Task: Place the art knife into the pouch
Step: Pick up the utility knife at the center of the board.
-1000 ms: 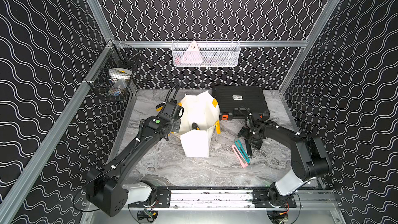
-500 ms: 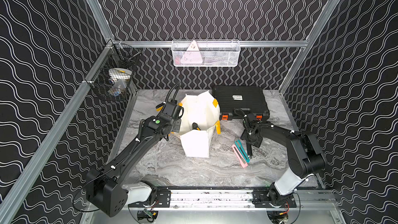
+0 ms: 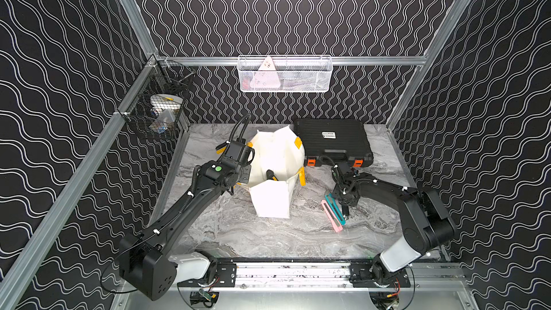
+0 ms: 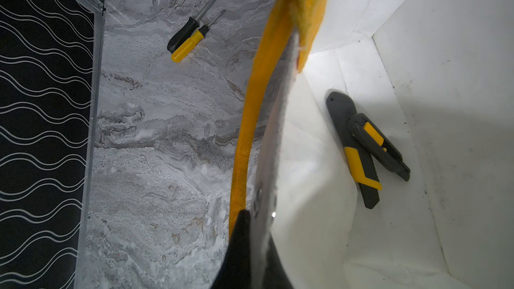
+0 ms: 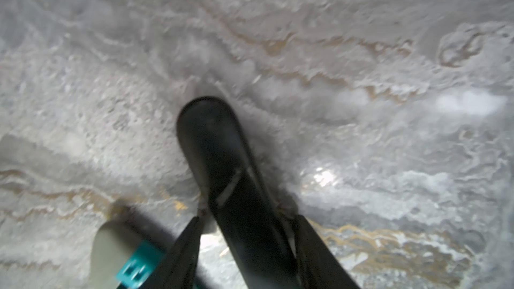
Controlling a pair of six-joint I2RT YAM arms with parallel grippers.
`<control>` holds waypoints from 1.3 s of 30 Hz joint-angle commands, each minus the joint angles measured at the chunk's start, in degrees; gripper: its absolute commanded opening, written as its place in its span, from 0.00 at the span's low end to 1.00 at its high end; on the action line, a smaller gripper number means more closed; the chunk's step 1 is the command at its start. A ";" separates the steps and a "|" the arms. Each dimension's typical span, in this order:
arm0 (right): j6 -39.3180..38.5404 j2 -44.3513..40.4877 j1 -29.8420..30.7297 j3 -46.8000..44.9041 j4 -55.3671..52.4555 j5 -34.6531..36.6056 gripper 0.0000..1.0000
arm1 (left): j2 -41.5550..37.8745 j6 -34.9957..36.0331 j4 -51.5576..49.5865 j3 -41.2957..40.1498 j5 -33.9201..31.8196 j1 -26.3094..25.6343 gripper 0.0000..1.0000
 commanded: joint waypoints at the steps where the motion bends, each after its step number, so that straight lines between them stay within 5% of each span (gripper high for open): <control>1: 2.22 2.70 1.27 -1.27 -6.92 -15.26 0.45 | -0.15 0.10 0.64 -0.16 0.13 -0.07 0.00; 7: 2.18 2.83 1.49 -1.27 -6.31 -15.62 0.26 | -0.06 0.19 0.66 -0.13 0.13 -0.11 0.00; 26: -2.93 -4.38 1.49 5.51 -12.01 -10.02 0.26 | 0.17 0.19 0.64 -0.24 -0.03 -0.04 0.00; 39: -7.29 -10.48 1.49 18.86 -19.87 -6.75 0.26 | 0.20 0.19 0.62 -0.25 0.17 -0.11 0.00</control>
